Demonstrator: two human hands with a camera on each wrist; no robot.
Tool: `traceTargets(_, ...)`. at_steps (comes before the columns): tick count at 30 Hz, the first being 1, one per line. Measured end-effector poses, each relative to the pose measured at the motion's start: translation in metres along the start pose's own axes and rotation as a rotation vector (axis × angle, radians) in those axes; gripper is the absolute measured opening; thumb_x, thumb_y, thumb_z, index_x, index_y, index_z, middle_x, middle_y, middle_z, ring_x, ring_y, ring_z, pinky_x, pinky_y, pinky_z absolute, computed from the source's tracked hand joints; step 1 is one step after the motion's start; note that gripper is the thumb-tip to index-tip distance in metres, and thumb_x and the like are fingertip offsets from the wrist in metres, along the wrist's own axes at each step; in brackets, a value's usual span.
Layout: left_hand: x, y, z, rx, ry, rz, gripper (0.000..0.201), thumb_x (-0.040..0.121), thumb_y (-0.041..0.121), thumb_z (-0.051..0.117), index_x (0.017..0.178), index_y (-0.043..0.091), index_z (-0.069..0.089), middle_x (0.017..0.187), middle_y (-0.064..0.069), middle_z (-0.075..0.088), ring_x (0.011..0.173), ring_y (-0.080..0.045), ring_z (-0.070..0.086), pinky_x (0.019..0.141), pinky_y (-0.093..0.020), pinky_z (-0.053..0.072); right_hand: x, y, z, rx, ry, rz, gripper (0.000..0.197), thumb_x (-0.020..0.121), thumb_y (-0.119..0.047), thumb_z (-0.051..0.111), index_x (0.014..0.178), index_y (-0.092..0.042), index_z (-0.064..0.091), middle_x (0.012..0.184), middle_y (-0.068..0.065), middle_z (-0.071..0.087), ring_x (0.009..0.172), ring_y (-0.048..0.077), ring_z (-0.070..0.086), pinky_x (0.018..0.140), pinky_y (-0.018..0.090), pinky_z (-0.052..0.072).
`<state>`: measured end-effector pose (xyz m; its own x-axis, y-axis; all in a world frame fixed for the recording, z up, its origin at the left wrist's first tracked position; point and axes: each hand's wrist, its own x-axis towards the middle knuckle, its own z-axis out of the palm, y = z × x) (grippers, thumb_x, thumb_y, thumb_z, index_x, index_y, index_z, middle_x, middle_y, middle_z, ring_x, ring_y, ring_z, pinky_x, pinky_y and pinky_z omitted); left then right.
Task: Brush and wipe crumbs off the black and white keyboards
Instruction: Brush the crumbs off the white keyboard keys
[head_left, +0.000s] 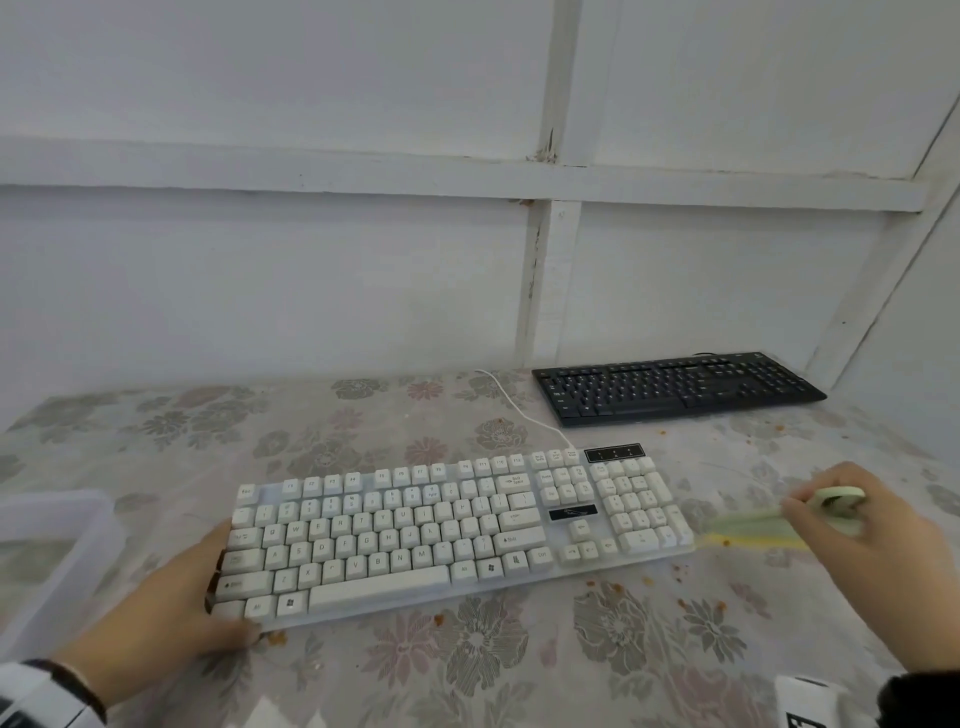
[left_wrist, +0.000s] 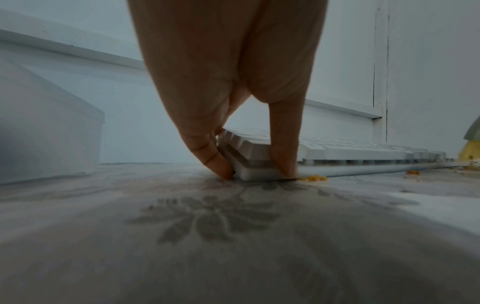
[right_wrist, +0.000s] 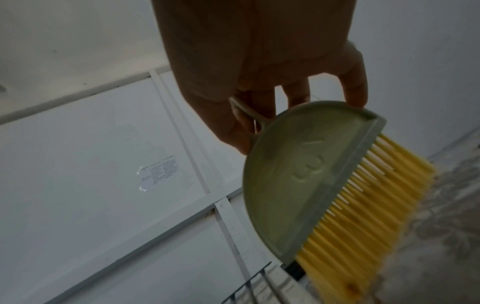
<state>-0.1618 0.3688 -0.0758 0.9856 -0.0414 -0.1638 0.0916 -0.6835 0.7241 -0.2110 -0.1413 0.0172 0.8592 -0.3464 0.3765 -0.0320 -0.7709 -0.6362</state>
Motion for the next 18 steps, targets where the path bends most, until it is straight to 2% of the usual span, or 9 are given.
traceTargets(1, -0.001, 0.001, 0.000, 0.011, -0.005, 0.003, 0.085, 0.046, 0.010, 0.086, 0.108, 0.052, 0.046, 0.102, 0.020, 0.068, 0.081, -0.002, 0.068, 0.075, -0.034, 0.057, 0.000, 0.000, -0.003, 0.005, 0.008, -0.008, 0.030, 0.085, -0.013, 0.066, 0.073, -0.037, 0.053, 0.061, 0.001, 0.060, 0.050, 0.018, 0.050, 0.056, 0.020, 0.041)
traceTargets(2, -0.002, 0.002, -0.001, 0.025, -0.016, 0.006, 0.088, 0.045, 0.013, 0.088, 0.114, 0.048, 0.046, 0.101, 0.026, 0.067, 0.087, 0.002, 0.067, 0.075, -0.029, 0.055, -0.001, 0.000, -0.004, 0.027, 0.016, -0.019, 0.028, 0.085, -0.015, 0.066, 0.073, -0.037, 0.054, 0.068, -0.002, 0.062, 0.055, 0.018, 0.052, 0.055, 0.018, 0.040)
traceTargets(4, -0.004, 0.002, -0.002, 0.051, -0.025, 0.012, 0.086, 0.045, 0.016, 0.089, 0.117, 0.041, 0.049, 0.095, 0.022, 0.069, 0.080, 0.000, 0.068, 0.071, -0.026, 0.054, -0.001, 0.001, -0.006, 0.081, 0.007, -0.037, 0.022, 0.085, -0.018, 0.068, 0.076, -0.035, 0.058, 0.081, -0.015, 0.062, 0.071, 0.011, 0.055, 0.054, 0.017, 0.039)
traceTargets(5, -0.006, 0.005, -0.003, 0.053, -0.029, 0.026, 0.083, 0.045, 0.017, 0.088, 0.116, 0.039, 0.050, 0.091, 0.020, 0.070, 0.075, -0.003, 0.068, 0.068, -0.026, 0.054, -0.001, 0.001, -0.007, 0.098, -0.010, -0.038, 0.019, 0.085, -0.019, 0.068, 0.078, -0.035, 0.060, 0.083, -0.017, 0.062, 0.074, 0.010, 0.054, 0.055, 0.018, 0.039)
traceTargets(7, -0.010, 0.013, -0.005, 0.008, -0.034, 0.044, 0.076, 0.044, 0.020, 0.084, 0.111, 0.037, 0.053, 0.092, 0.020, 0.071, 0.080, -0.003, 0.068, 0.070, -0.025, 0.053, 0.000, 0.002, -0.008, 0.113, -0.044, -0.041, 0.018, 0.085, -0.021, 0.067, 0.079, -0.037, 0.061, 0.082, -0.018, 0.062, 0.074, 0.009, 0.054, 0.055, 0.016, 0.039)
traceTargets(10, -0.017, 0.022, -0.006, -0.008, -0.021, 0.060, 0.073, 0.036, 0.036, 0.076, 0.106, 0.038, 0.054, 0.094, 0.021, 0.070, 0.085, -0.002, 0.067, 0.074, -0.026, 0.053, 0.003, 0.007, -0.010, 0.100, -0.092, -0.040, 0.020, 0.085, -0.021, 0.067, 0.079, -0.039, 0.061, 0.080, -0.019, 0.063, 0.074, 0.009, 0.055, 0.056, 0.018, 0.040)
traceTargets(12, -0.016, 0.022, -0.007, 0.011, -0.005, 0.064, 0.074, 0.034, 0.042, 0.074, 0.105, 0.038, 0.055, 0.093, 0.024, 0.069, 0.084, -0.002, 0.067, 0.072, -0.023, 0.054, 0.003, 0.010, -0.010, 0.078, -0.129, -0.046, 0.021, 0.086, -0.020, 0.066, 0.080, -0.039, 0.061, 0.079, -0.018, 0.063, 0.074, 0.009, 0.055, 0.057, 0.019, 0.040)
traceTargets(14, -0.019, 0.026, -0.006, 0.034, 0.007, 0.064, 0.072, 0.032, 0.043, 0.072, 0.101, 0.041, 0.055, 0.091, 0.028, 0.068, 0.081, -0.001, 0.066, 0.067, -0.020, 0.053, 0.002, 0.011, -0.007, 0.047, -0.150, -0.059, 0.024, 0.086, -0.019, 0.066, 0.078, -0.041, 0.060, 0.080, -0.020, 0.063, 0.077, 0.005, 0.055, 0.057, 0.013, 0.039)
traceTargets(18, -0.023, 0.034, -0.008, 0.078, 0.054, 0.029, 0.071, 0.028, 0.049, 0.070, 0.096, 0.046, 0.052, 0.085, 0.015, 0.070, 0.080, -0.008, 0.066, 0.065, -0.019, 0.050, 0.002, 0.010, -0.002, 0.046, -0.167, -0.099, 0.030, 0.086, -0.017, 0.066, 0.078, -0.045, 0.059, 0.086, -0.024, 0.062, 0.074, 0.013, 0.058, 0.063, 0.012, 0.038)
